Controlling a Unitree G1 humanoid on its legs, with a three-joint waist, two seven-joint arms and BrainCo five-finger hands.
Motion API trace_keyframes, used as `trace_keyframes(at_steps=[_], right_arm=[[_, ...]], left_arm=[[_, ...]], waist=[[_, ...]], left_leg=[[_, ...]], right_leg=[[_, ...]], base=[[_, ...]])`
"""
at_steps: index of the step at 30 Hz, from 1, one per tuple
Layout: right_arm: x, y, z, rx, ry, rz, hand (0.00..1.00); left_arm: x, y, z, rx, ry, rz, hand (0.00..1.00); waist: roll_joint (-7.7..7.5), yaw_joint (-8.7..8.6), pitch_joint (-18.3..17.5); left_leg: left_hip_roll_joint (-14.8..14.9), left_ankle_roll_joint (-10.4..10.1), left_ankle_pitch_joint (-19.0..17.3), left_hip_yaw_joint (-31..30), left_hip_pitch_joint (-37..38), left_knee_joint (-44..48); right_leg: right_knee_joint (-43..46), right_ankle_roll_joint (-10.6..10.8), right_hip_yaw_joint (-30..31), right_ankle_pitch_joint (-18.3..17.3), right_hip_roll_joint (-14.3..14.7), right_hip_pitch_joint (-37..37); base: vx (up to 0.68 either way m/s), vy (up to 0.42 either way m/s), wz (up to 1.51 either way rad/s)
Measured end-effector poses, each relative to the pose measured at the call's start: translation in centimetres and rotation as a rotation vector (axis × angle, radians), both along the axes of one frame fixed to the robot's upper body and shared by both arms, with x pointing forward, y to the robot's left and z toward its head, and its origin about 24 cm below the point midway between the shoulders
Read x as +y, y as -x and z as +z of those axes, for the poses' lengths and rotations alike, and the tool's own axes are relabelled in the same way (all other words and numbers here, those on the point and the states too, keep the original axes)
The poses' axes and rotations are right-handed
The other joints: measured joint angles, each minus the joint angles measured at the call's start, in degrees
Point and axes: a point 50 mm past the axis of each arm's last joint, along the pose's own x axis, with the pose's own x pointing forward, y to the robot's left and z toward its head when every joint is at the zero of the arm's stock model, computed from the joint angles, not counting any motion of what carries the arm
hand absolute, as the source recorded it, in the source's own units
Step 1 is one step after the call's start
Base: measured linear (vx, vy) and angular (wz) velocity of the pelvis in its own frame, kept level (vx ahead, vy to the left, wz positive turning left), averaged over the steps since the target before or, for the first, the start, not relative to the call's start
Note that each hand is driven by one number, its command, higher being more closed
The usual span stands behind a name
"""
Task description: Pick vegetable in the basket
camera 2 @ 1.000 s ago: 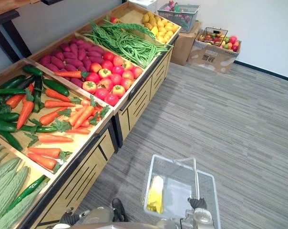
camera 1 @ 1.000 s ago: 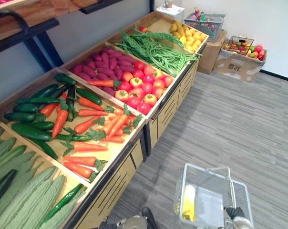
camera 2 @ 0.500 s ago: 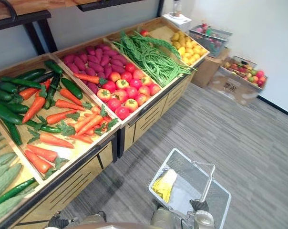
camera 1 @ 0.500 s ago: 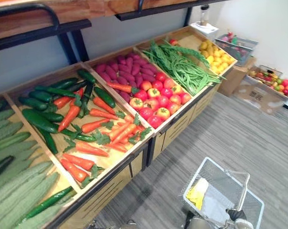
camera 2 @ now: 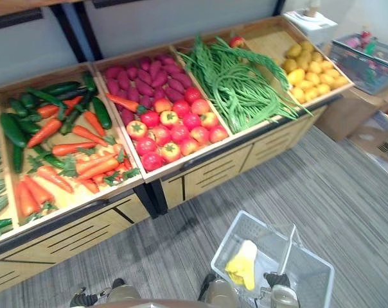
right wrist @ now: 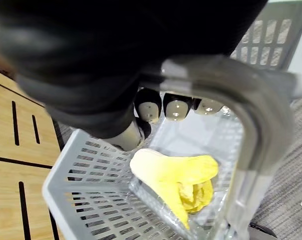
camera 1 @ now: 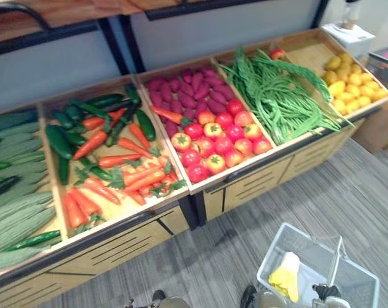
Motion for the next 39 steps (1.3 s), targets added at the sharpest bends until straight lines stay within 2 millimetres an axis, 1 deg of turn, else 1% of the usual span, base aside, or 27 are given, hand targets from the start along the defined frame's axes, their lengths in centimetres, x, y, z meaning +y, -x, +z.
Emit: trace_keyframes(at_steps=[2,4,5,8,9,10,12,14,15,18,19,21,23,24,26,27,29,30,31,32,33,35,36,37,38,39], right_arm=[[0.0,0.2,-0.1,0.009,0.003,-0.005,1.00],[-0.1,0.3,0.0,0.008,0.005,-0.005,1.00],[-0.1,0.4,-0.1,0.011,0.006,-0.006,1.00],[0.2,0.7,-0.2,0.017,-0.001,-0.009,1.00],[0.4,0.7,-0.3,0.017,-0.007,-0.007,1.00],[0.5,0.7,-0.3,0.016,-0.010,-0.007,1.00],[1.1,0.6,-0.5,0.007,-0.023,-0.006,1.00],[1.2,0.5,-0.5,0.000,-0.022,-0.013,1.00],[1.1,0.6,-0.4,-0.004,-0.023,-0.025,1.00],[1.1,1.0,-0.5,0.000,-0.026,-0.044,1.00],[1.1,1.2,-0.6,0.005,-0.024,-0.046,1.00],[1.2,1.3,-0.6,0.008,-0.018,-0.048,1.00],[1.3,1.3,-0.6,0.009,0.003,-0.040,1.00],[1.4,1.4,-0.6,0.012,0.008,-0.037,1.00],[1.4,1.9,-0.6,0.021,0.020,-0.035,1.00],[1.3,2.0,-0.6,0.023,0.025,-0.038,1.00],[1.3,2.0,-0.6,0.015,0.034,-0.039,1.00],[1.3,2.0,-0.6,0.012,0.035,-0.038,1.00],[1.3,1.8,-0.5,0.009,0.036,-0.034,1.00],[1.3,1.8,-0.5,0.008,0.038,-0.028,1.00],[1.3,1.7,-0.5,0.008,0.040,-0.014,1.00],[1.3,1.5,-0.4,0.005,0.044,0.005,1.00],[1.3,1.3,-0.3,-0.004,0.047,0.010,1.00],[1.3,1.1,-0.3,-0.009,0.049,0.016,1.00],[1.3,0.9,-0.2,-0.017,0.053,0.031,1.00],[1.3,0.7,-0.1,-0.020,0.056,0.042,1.00]], left_arm=[[-0.5,-0.7,0.0,-0.013,0.008,-0.027,0.00],[-1.2,-1.1,0.0,-0.021,0.019,-0.052,0.00],[-1.2,-1.0,0.0,-0.020,0.018,-0.051,0.00],[-1.0,-0.8,-0.1,-0.013,0.014,-0.046,0.00],[-0.9,-0.7,0.0,-0.014,0.013,-0.032,0.00],[-0.8,-0.7,0.0,-0.015,0.010,-0.021,0.00],[-0.1,-0.3,0.1,-0.017,-0.020,0.045,0.00],[0.5,0.0,0.2,-0.013,-0.037,0.099,0.00],[1.0,0.4,0.2,-0.022,-0.049,0.186,0.00],[1.8,-0.2,0.7,-0.083,-0.068,0.349,0.00],[2.4,-0.7,1.2,-0.136,-0.094,0.430,0.00],[3.3,-2.6,2.8,-0.259,-0.160,0.493,0.00],[4.3,-5.9,6.2,-0.472,-0.293,0.498,0.00],[4.5,-6.8,7.3,-0.522,-0.338,0.482,0.00],[5.2,-9.2,11.3,-0.714,-0.491,0.465,0.00],[5.3,-9.7,12.2,-0.758,-0.520,0.467,0.00],[5.7,-11.5,15.8,-0.905,-0.635,0.446,0.00],[5.9,-12.0,16.8,-0.941,-0.676,0.427,0.00],[6.0,-12.5,17.7,-0.969,-0.711,0.401,0.00],[6.1,-12.9,18.1,-0.982,-0.733,0.378,0.00],[6.3,-13.6,18.9,-1.004,-0.770,0.319,0.00],[6.2,-14.3,19.6,-1.018,-0.814,0.226,0.00],[6.2,-14.9,20.0,-1.018,-0.837,0.148,0.00],[6.3,-15.2,20.1,-1.011,-0.858,0.101,0.00],[6.5,-15.8,20.2,-0.989,-0.895,0.011,0.00],[6.7,-16.2,20.3,-0.978,-0.908,-0.028,0.00]], waist=[[0.03,-0.06,-0.02],[0.52,-0.01,-0.31],[1.19,0.00,-0.70],[0.99,0.27,-0.61],[0.94,0.28,-0.65],[0.92,0.31,-0.66],[0.96,0.30,-0.69],[1.15,0.32,-0.69],[1.44,0.22,-0.82],[1.65,0.10,-0.98],[1.66,0.05,-1.05],[1.56,0.18,-1.15],[1.52,0.15,-1.29],[1.57,0.15,-1.62],[1.76,0.09,-2.97],[1.81,0.08,-3.29],[1.88,-0.02,-3.51],[1.88,-0.02,-3.52],[1.88,-0.06,-3.52],[1.88,-0.14,-3.52],[1.88,-0.24,-3.52],[1.85,-0.60,-3.53],[1.86,-1.26,-3.53],[1.86,-1.43,-3.53],[1.84,-1.52,-3.52],[1.83,-1.53,-3.52]], left_leg=[[-1.85,-0.09,-0.45,1.84,0.48,-1.70],[-3.57,0.06,-0.33,1.59,0.85,-5.47],[-4.48,0.09,-0.31,0.76,0.86,-7.14],[-6.24,0.55,-0.62,-0.03,0.89,-9.38],[-6.90,0.57,-0.63,-0.41,0.89,-10.14],[-7.17,0.57,-0.63,-0.69,0.89,-10.37],[-7.93,0.57,-0.63,-1.20,1.09,-10.95],[-8.13,0.70,-0.82,-1.14,1.58,-11.38],[-8.32,0.77,-0.99,-1.13,2.27,-12.28],[-8.53,0.50,-1.41,-0.89,2.62,-13.01],[-8.65,0.70,-1.56,-0.82,2.79,-13.41],[-8.84,0.73,-1.60,-0.48,2.57,-13.58],[-9.11,0.75,-1.78,0.03,2.38,-13.57],[-9.20,0.75,-1.82,0.06,2.25,-13.57],[-9.55,1.01,-1.72,0.16,2.09,-13.56],[-9.63,1.05,-1.70,0.26,2.11,-13.55],[-9.75,1.07,-1.75,0.28,2.76,-13.55],[-9.75,1.07,-1.77,0.28,2.94,-13.55],[-9.71,1.06,-1.79,0.28,3.08,-13.55],[-9.67,1.06,-1.81,0.30,3.19,-13.55],[-9.42,0.75,-2.12,0.55,3.67,-13.55],[-9.33,0.72,-2.39,1.19,4.11,-13.55],[-9.35,0.82,-2.66,1.56,4.18,-13.55],[-9.35,0.80,-2.74,1.78,4.24,-13.55],[-9.35,0.73,-3.01,2.40,4.45,-13.55],[-9.35,0.70,-3.15,2.91,4.45,-13.55]], right_leg=[[-0.97,0.15,-1.67,0.08,-0.39,1.18],[-1.31,0.91,-3.07,0.52,-0.65,1.27],[-1.83,1.65,-3.63,1.00,-0.65,1.27],[-3.59,3.01,-3.54,2.65,-1.32,1.53],[-5.28,3.39,-3.48,3.77,-1.32,2.05],[-6.12,3.45,-3.42,4.23,-1.28,2.22],[-8.75,3.79,-2.65,5.74,-1.07,3.06],[-9.41,3.92,-1.73,6.04,-1.00,3.06],[-9.83,4.04,-0.94,6.04,-0.78,3.04],[-10.47,4.29,1.47,6.07,-0.18,2.81],[-10.88,4.29,2.89,6.08,0.25,2.72],[-11.10,4.22,4.08,6.32,0.38,2.04],[-12.04,4.11,4.63,7.25,0.35,1.84],[-12.33,4.12,4.76,7.52,0.36,1.79],[-13.23,4.21,5.17,8.83,0.40,1.94],[-13.32,4.19,5.36,8.91,0.39,1.92],[-13.40,4.17,6.20,9.20,0.41,2.08],[-13.42,4.14,6.75,9.22,0.46,2.16],[-13.47,4.07,7.28,9.27,0.54,2.10],[-13.56,3.98,7.53,9.33,0.61,2.08],[-14.13,3.54,8.32,9.69,1.00,2.16],[-14.37,3.47,9.17,9.97,1.18,2.07],[-14.48,3.58,9.52,10.07,1.19,1.94],[-14.53,3.56,9.84,10.21,1.22,1.82],[-14.82,3.54,10.79,10.61,1.34,1.29],[-15.06,3.61,11.29,10.94,1.40,1.01]], base=[[0.06,0.039,0.57],[0.02,0.090,0.48],[0.01,0.098,0.34],[0.00,0.164,0.23],[-0.02,0.169,0.15],[-0.05,0.140,0.14],[-0.06,0.098,0.04],[-0.08,0.060,-0.12],[-0.08,0.049,-0.16],[-0.06,0.031,-0.09],[-0.02,0.020,-0.06],[0.00,0.033,-0.13],[0.04,0.030,-0.14],[0.07,0.020,-0.07],[0.11,0.012,-0.07],[0.14,0.004,-0.10],[0.13,-0.004,-0.18],[0.09,-0.011,-0.22],[0.07,-0.017,-0.18],[0.05,-0.021,-0.26],[0.04,-0.027,-0.29],[0.01,-0.018,-0.27],[-0.02,-0.005,-0.16],[-0.03,-0.001,-0.25],[-0.04,0.001,-0.30],[-0.07,-0.002,-0.45]])
